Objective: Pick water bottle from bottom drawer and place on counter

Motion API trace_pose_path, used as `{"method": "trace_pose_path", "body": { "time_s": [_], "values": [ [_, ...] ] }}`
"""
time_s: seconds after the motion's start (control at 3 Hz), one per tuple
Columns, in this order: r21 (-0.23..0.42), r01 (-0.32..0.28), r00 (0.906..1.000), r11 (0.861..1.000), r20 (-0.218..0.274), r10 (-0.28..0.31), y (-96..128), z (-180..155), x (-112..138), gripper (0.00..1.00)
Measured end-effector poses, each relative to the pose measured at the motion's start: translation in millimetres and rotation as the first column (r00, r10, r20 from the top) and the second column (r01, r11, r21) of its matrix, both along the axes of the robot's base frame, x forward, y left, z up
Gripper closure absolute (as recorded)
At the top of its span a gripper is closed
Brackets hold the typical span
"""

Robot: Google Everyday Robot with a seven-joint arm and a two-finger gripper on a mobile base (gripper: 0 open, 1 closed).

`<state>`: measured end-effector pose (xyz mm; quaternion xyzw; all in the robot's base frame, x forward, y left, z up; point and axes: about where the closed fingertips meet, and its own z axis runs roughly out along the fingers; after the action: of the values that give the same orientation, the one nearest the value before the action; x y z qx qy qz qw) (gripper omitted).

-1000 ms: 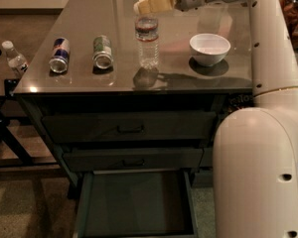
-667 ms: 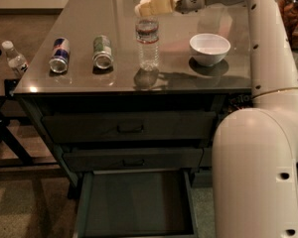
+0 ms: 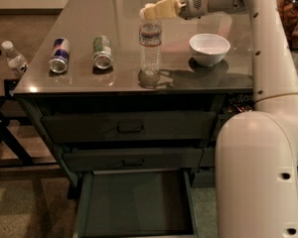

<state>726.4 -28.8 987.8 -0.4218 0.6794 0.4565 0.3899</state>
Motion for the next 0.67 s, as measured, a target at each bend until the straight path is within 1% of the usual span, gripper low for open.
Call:
{"method": "trace_pose_path", "body": {
  "time_s": [0.33, 0.67],
  "values": [
    [0.002, 0.001, 1.0, 1.0, -0.003, -0.001, -0.7, -1.0, 0.4, 0.86],
    [0.002, 0.001, 1.0, 1.0, -0.003, -0.001, -0.7, -1.0, 0.4, 0.62]
  ]
}}
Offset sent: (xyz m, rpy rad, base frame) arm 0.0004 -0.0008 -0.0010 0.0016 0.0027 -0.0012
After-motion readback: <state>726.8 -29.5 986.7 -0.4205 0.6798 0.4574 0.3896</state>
